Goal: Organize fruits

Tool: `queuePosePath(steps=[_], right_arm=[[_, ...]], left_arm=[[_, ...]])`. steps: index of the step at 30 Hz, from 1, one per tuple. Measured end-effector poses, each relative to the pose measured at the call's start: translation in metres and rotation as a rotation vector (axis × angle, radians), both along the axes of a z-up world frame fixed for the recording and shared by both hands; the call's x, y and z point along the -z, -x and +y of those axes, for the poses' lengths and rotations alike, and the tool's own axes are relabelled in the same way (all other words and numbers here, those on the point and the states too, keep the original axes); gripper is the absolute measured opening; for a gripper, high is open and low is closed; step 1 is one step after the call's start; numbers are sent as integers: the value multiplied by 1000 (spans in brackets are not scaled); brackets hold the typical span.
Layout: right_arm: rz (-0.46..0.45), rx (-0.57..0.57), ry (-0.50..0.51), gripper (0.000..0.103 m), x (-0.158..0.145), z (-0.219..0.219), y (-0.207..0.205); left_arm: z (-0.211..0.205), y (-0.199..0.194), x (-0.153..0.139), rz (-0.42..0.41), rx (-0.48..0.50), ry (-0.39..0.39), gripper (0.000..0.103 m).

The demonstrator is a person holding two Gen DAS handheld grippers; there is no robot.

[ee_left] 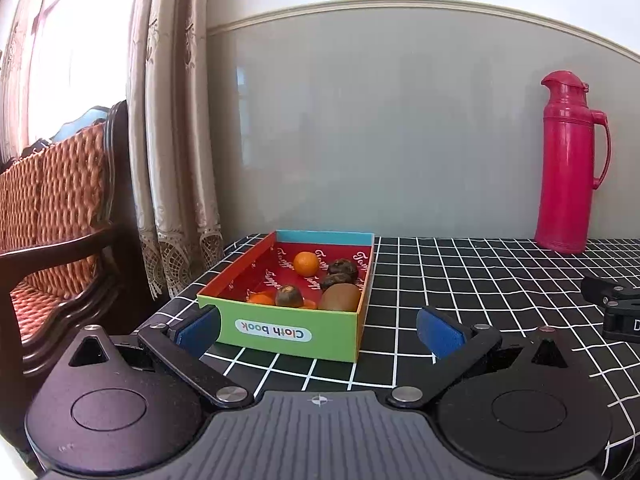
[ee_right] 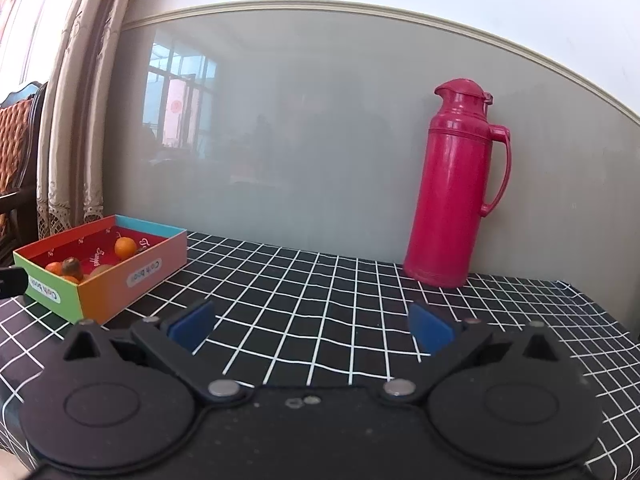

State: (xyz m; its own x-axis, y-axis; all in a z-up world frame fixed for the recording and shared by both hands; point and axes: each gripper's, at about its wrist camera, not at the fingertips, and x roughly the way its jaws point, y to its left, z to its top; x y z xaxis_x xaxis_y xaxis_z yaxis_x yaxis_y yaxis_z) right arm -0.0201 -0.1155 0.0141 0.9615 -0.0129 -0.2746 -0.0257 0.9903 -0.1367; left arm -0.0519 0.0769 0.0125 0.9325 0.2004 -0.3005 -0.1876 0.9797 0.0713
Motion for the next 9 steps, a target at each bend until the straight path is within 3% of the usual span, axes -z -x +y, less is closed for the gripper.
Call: queuePosePath(steps=[9], right_arm=[[4,1,1,103,0,0,0]], left_arm=[[2,0,1,-20,31,19,103]])
